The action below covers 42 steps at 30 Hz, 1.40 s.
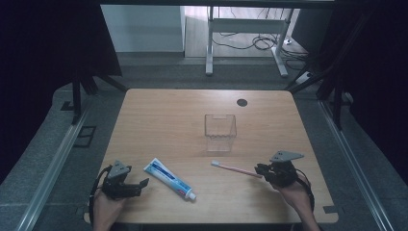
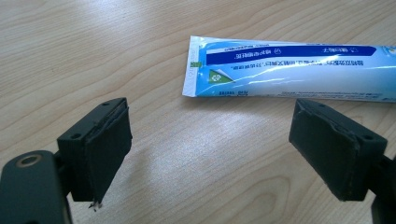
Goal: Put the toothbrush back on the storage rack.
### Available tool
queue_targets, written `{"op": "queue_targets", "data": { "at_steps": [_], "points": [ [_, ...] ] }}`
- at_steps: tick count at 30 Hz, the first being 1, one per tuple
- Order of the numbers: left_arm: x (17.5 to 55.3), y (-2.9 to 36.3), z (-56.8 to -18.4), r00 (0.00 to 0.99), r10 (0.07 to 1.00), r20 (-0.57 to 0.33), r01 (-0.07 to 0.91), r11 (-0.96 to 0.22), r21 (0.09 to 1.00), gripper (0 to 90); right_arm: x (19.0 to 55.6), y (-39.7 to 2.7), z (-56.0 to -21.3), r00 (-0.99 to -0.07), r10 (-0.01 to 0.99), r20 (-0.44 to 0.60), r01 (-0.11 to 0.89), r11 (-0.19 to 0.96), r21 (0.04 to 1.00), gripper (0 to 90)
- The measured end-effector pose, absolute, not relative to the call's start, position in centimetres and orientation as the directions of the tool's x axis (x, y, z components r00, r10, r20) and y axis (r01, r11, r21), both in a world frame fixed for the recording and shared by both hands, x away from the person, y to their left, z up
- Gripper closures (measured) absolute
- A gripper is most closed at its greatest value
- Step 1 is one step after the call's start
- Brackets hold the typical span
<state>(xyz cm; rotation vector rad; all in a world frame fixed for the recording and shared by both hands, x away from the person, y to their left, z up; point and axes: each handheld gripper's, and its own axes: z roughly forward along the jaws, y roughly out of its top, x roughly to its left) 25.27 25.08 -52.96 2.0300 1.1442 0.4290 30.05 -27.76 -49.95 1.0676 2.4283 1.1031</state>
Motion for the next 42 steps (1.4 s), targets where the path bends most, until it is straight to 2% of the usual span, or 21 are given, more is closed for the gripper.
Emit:
{"op": "queue_targets", "data": {
  "at_steps": [8,23,42],
  "points": [
    [25.2,25.0,-52.9,0.545,0.836,-0.064,0.58,-0.321,0.749,13.2,31.0,-26.5,-50.7,-0.7,0.713,0.045,0.53,0.476,0.702,89.5],
    [25.3,24.9,-52.9,0.555,0.83,-0.055,0.578,-0.337,0.744,13.3,31.9,-26.8,-51.9,-0.654,0.749,0.106,0.605,0.434,0.667,88.7],
    [25.1,24.8,-52.9,0.552,0.832,-0.052,0.577,-0.335,0.745,13.6,30.4,-26.7,-52.1,-0.699,0.7,0.146,0.607,0.472,0.64,88.3]
  ]
}}
